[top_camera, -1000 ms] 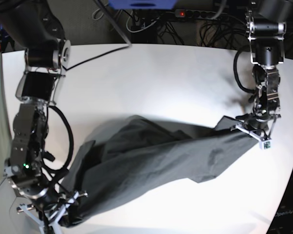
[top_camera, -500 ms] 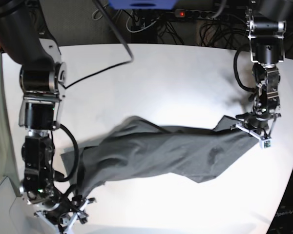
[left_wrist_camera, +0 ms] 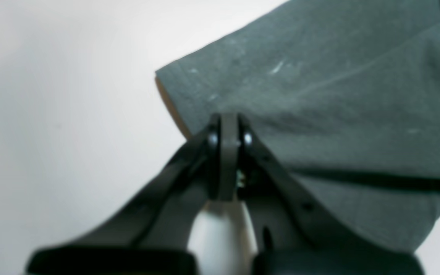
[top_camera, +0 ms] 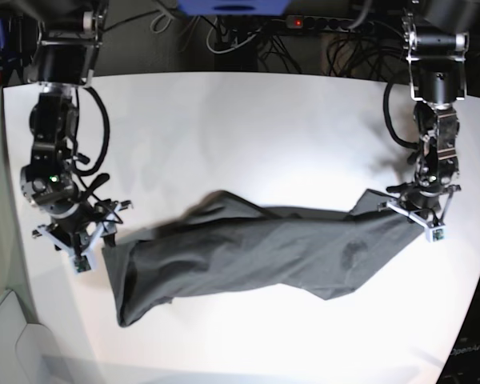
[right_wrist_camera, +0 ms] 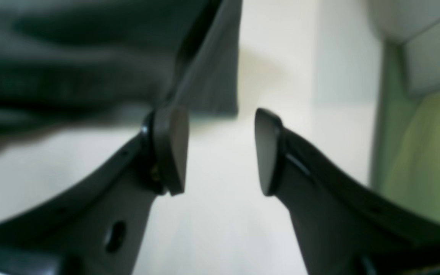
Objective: Layout the t-shirt on the table in an organized manner, then fold the t-shirt properly
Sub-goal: 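Lift the shirt with both grippers and stretch it between them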
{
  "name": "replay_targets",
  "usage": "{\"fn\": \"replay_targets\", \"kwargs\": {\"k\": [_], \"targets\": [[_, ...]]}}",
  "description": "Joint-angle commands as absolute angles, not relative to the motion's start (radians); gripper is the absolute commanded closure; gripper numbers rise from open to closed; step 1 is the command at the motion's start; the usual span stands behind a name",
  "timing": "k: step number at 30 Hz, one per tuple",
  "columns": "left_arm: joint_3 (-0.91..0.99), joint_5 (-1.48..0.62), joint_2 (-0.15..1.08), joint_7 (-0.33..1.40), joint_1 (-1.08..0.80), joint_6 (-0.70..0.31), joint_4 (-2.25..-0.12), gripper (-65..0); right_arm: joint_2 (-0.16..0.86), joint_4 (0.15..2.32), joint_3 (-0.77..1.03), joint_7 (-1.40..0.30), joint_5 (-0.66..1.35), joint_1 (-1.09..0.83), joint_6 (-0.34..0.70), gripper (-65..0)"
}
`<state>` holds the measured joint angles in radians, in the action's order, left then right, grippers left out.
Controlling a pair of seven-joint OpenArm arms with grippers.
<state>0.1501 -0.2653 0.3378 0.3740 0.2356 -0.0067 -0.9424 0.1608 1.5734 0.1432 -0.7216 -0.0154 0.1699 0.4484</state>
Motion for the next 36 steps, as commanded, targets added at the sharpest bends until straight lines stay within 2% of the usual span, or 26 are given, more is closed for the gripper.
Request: {"fn": "replay_targets", "kwargs": {"k": [1, 8, 14, 18, 22, 27, 31, 33, 34, 36], "targets": [[0.154, -0.262, 0.352, 0.38, 0.251, -0.004, -0.954, -0.2, 0.156, 1.592, 0.156, -0.687, -0.001, 0.196, 0.446, -29.2], [0.154, -0.263, 0.352, 0.38, 0.251, -0.004, -0.954, -0.2, 0.081, 1.504, 0.165, -0.687, -0.001, 0.239, 0.446, -29.2], [0.154, -0.268, 0.352, 0.38, 0.246, -0.004, -0.954, -0.2, 0.087, 1.256, 0.166, -0.685, -0.001, 0.375, 0.446, -29.2], [0.156, -0.268, 0.352, 0.38, 0.243, -0.004, -0.975, -0.2, 0.099, 1.193, 0.166, -0.682, -0.001, 0.426, 0.446, -29.2], [0.156, -0.268, 0.352, 0.381, 0.222, -0.004, -1.027, -0.2, 0.099, 1.135, 0.166, -0.604, -0.001, 0.438, 0.444, -29.2], [0.156, -0.263, 0.352, 0.381, 0.208, -0.001, -1.058, -0.2, 0.099, 1.041, 0.157, -0.506, -0.001, 0.44, 0.309, -29.2], [0.156, -0.262, 0.352, 0.381, 0.208, -0.001, -1.058, -0.2, 0.101, 1.015, 0.162, -0.463, -0.001, 0.44, 0.3, -29.0], [0.156, -0.262, 0.36, 0.381, 0.209, 0.001, -1.058, -0.2, 0.101, 1.017, 0.165, -0.461, -0.001, 0.441, 0.298, -26.9], [0.156, -0.263, 0.366, 0.381, 0.209, 0.001, -1.055, -0.2, 0.107, 1.017, 0.165, -0.461, -0.001, 0.441, 0.298, -23.2], [0.156, -0.262, 0.369, 0.38, 0.214, 0.001, -1.05, -0.2, 0.119, 1.017, 0.165, -0.458, -0.001, 0.441, 0.298, -10.3]]}}
